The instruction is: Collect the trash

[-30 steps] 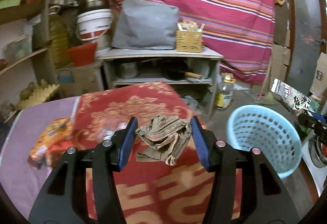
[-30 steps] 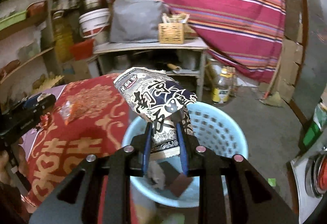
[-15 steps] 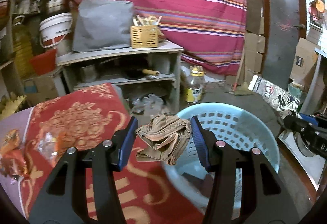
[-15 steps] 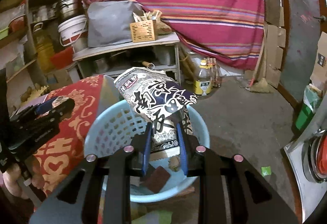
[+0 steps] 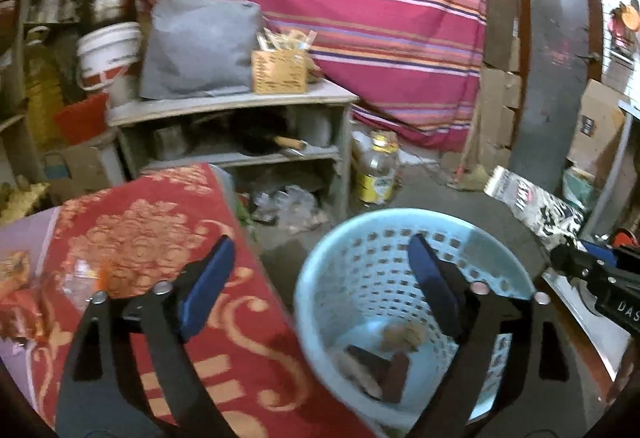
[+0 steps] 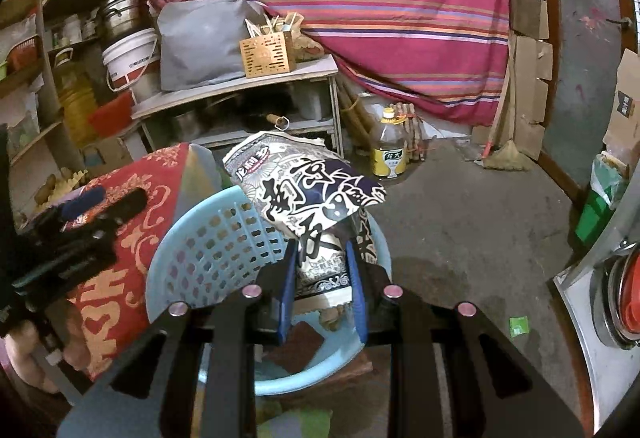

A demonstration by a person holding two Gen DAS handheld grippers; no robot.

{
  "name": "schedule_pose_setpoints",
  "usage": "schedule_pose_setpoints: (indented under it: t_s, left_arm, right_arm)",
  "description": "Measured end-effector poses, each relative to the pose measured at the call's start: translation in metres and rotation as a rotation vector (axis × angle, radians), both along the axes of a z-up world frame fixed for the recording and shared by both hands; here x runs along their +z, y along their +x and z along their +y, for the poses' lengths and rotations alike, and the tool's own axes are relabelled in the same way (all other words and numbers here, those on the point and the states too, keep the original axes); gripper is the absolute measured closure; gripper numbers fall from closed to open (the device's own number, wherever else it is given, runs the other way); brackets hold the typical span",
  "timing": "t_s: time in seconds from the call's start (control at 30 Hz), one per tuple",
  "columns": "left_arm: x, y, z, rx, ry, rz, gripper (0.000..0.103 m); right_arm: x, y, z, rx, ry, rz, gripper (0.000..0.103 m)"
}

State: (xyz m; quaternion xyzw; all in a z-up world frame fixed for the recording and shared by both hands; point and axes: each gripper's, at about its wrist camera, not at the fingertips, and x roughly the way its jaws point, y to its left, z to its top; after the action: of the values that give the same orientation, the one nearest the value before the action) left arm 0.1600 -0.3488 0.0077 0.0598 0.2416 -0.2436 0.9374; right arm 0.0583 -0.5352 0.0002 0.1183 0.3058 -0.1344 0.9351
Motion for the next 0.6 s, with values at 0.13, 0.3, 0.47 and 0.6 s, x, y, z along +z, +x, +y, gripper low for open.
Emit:
schedule_pose_setpoints:
  t_s: [0.13,0.3,0.47,0.6]
  left_arm:
    - [0.008,0.0,0.03,0.074,0.002,-0.033,0.009]
    - [0.017,0.004,0.064,0.136,-0.013,-0.044,0.006]
    - [0.019,0.011,0.09,0.187,0.001,-0.04,0.006]
    - [0.022,0.011,0.11,0.217,0.008,-0.046,0.006]
  right_arm:
    - [-0.003,0.008,0.007,0.023,0.007,0.006,0.079]
    - [-0.01,0.021,0.018,0.042,0.018,0.026,0.075]
    - [-0.022,0.036,0.026,0.042,0.025,0.057,0.057]
    - [-0.025,0.042,0.036,0.034,0.003,0.085,0.044]
